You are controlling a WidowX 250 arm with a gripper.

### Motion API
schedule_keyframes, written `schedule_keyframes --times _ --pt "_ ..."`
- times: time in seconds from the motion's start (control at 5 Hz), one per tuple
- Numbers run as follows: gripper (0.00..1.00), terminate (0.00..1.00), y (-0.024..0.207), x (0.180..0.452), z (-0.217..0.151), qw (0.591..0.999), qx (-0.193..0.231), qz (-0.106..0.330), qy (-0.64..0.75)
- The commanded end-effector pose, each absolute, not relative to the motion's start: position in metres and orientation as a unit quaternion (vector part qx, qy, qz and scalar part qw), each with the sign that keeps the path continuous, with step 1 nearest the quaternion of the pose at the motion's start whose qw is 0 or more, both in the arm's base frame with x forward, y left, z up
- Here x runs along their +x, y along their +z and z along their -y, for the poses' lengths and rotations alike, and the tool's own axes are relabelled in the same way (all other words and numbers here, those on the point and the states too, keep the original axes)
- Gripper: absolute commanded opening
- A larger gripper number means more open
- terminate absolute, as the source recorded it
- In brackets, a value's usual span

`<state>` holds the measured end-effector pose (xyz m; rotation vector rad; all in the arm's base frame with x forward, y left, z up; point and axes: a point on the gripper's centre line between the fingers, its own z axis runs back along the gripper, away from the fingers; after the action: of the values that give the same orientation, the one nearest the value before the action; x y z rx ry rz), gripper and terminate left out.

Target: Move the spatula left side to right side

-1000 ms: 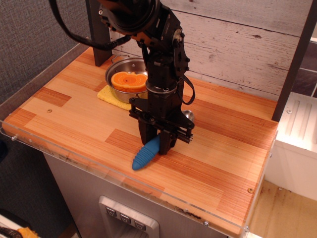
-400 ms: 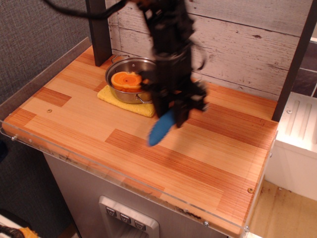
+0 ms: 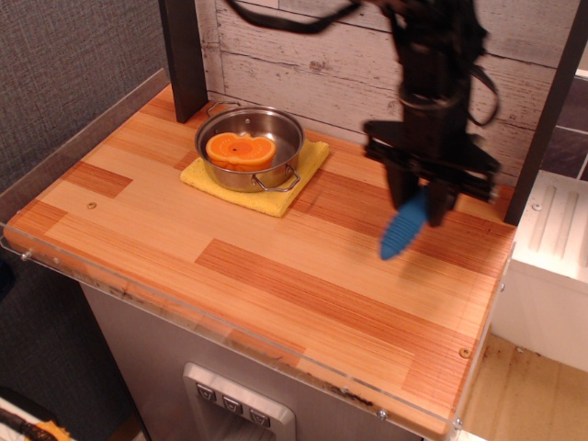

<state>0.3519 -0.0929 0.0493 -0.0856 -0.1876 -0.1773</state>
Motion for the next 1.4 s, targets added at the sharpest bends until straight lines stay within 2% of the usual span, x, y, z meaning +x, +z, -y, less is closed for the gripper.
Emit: schedule_keyframes --times 0.0,0.4,0.6,0.8,1.0,1.2 --pt "0.00 0.00 0.040 0.370 0.112 0.993 -0.065 0.094 0.043" --pt "0.00 0.00 0.026 0.374 0.103 0.993 -0.065 0.073 0.061" --pt "1.00 0.00 0.027 0.376 0.099 0.996 -0.062 0.051 0.032" --pt "1.00 0.00 0.039 0.378 0.099 0.996 -0.061 0.059 -0.009" --pt "1.00 0.00 0.057 0.377 0.098 0.993 -0.080 0.076 -0.038" --pt "1.00 0.00 0.094 0.367 0.087 0.988 -0.084 0.110 -0.074"
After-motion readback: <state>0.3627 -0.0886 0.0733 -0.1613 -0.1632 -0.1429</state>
